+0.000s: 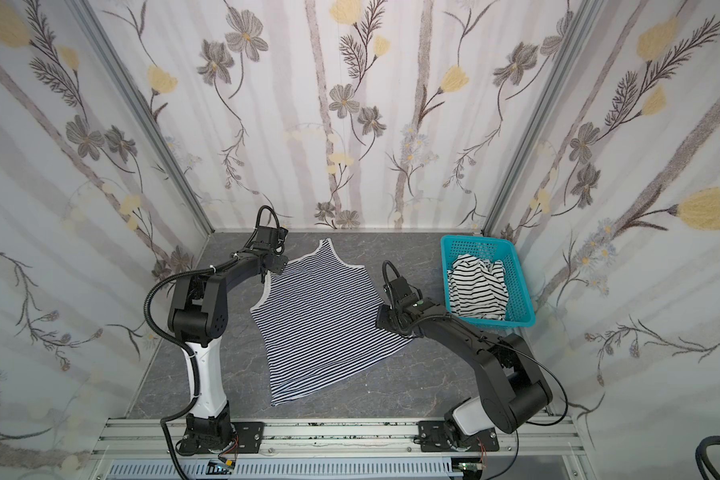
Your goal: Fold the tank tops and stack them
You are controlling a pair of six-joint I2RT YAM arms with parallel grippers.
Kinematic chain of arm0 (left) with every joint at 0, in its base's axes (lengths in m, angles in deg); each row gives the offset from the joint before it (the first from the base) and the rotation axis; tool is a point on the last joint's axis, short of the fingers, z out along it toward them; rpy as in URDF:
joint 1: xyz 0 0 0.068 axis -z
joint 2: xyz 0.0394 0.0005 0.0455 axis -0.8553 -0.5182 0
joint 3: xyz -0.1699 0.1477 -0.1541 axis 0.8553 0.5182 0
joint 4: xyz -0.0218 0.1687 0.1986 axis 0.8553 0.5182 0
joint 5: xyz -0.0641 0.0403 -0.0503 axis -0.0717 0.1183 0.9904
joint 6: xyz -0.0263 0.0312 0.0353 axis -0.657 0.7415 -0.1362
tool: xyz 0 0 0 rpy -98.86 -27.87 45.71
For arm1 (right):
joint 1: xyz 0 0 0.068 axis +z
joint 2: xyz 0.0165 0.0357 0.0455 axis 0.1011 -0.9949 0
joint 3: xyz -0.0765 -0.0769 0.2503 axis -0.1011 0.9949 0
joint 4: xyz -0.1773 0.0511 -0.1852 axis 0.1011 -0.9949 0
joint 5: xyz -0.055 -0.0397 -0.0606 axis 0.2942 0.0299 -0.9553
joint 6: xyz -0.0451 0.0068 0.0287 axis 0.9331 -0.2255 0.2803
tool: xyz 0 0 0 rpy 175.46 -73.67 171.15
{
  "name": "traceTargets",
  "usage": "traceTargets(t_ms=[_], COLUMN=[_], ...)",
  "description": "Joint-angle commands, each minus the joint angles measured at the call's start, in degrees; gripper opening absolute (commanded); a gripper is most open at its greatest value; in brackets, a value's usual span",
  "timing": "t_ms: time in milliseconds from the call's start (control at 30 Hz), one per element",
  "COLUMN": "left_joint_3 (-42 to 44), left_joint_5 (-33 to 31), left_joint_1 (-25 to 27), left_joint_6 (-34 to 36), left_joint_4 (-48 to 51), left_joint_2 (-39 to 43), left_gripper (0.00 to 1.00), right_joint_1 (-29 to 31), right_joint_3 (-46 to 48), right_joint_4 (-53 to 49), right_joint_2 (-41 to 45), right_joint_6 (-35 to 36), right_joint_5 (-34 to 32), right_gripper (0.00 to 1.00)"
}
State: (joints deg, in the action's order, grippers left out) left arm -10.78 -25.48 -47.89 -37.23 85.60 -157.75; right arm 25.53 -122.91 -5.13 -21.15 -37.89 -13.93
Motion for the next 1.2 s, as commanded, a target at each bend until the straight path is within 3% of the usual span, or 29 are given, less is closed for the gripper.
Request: traceTargets(t_ms=[0,233,400,600,900,1167], left_joint_3=[0.47,5.94,7.75,9.09,18.13,28.14], left_joint_5=[2.04,6.88,6.39,4.27,5.39,7.02], left_joint_1=[1.25,3.78,3.66,3.04,4.18,5.01], left_joint_6=[0.57,0.29,0.77,1.08,-0.54,-3.19], left_joint_4=[0.27,0.21,0.07,-0.19,-0.11,-0.20], left_joint_2=[1.00,3.25,2.21,1.85,7.71,14.09], left_gripper=[0.77,0.77,0.77,0.77,0.77,0.77], right_joint_1=[0.64,0.58,0.25,-5.56,-13.96,-17.35], right_joint_3=[4.09,6.83,5.59,5.05,-8.90,-29.10], right_joint_4=[5.83,7.52,5.52,3.68,0.62,-7.09], right_joint_2=[0.78,-3.30,-6.10,-7.68,-16.48,-29.25], right_joint_6=[-4.53,-4.72,-4.23,-1.08,5.79,9.61], right_joint_5=[0.01,-2.30,-5.59,-5.97,-3.32,-1.87], right_gripper=[0.58,0.58,0.59,0.59,0.58,0.58])
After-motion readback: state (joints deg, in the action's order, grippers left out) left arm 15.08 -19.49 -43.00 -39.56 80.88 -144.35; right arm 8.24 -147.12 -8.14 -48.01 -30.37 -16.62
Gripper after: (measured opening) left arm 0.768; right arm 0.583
